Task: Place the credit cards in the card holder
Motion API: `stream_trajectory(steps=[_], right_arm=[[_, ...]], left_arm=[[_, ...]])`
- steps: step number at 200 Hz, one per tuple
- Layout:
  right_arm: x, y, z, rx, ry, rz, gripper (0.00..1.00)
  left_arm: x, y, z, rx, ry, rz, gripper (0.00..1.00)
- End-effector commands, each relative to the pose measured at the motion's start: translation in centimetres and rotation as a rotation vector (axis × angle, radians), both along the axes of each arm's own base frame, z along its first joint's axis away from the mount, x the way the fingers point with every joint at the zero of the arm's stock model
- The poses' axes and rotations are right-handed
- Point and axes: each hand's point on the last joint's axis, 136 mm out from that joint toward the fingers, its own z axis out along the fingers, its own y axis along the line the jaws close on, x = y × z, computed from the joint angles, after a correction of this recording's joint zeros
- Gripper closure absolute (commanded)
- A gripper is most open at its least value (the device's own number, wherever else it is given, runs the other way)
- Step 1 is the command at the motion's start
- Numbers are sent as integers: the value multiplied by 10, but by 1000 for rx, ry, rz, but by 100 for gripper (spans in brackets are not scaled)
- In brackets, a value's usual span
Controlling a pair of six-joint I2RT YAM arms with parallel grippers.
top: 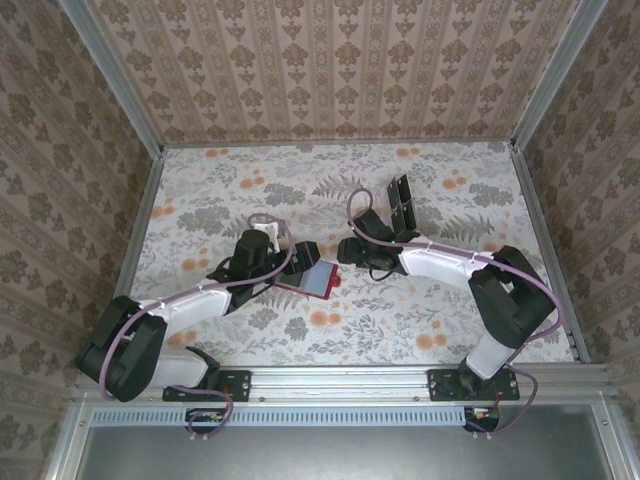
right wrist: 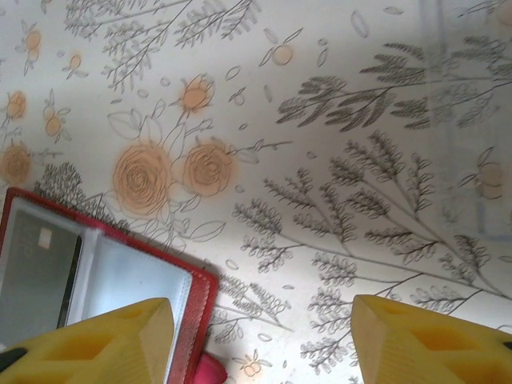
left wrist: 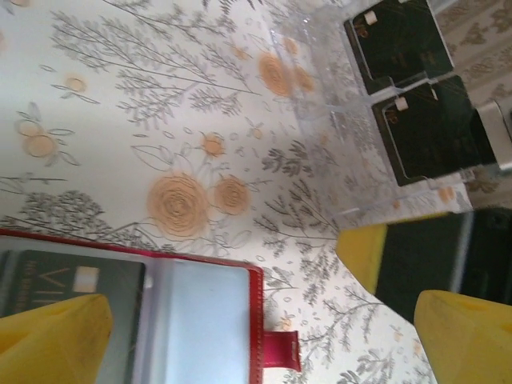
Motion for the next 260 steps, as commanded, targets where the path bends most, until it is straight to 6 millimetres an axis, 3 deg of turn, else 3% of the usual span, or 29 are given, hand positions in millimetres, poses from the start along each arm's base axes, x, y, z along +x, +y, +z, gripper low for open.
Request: stream_trajectory(steps=[1, 35, 74, 85, 133, 197, 260], right_arm=[[-16, 20, -1, 7, 19, 63, 36], [-34, 38, -19, -62, 41, 117, 36], [-44, 36, -39, -134, 77, 116, 37], [-43, 35, -43, -153, 81, 114, 41], [-23, 42, -46, -172, 53, 144, 78], [6, 52, -32, -133, 9, 166, 84], [6, 54, -39, -122, 28, 165, 84]], left_arm=[[14, 20, 11, 68, -38, 82, 0], [25, 52, 5, 115, -10, 171, 0], [30, 75, -3, 139, 15, 214, 0], [30, 76, -6, 136, 20, 210, 0], [24, 73, -17, 128, 39, 182, 0], [17, 74, -29, 137, 59, 172, 0], [18, 73, -52, 169, 92, 159, 1]])
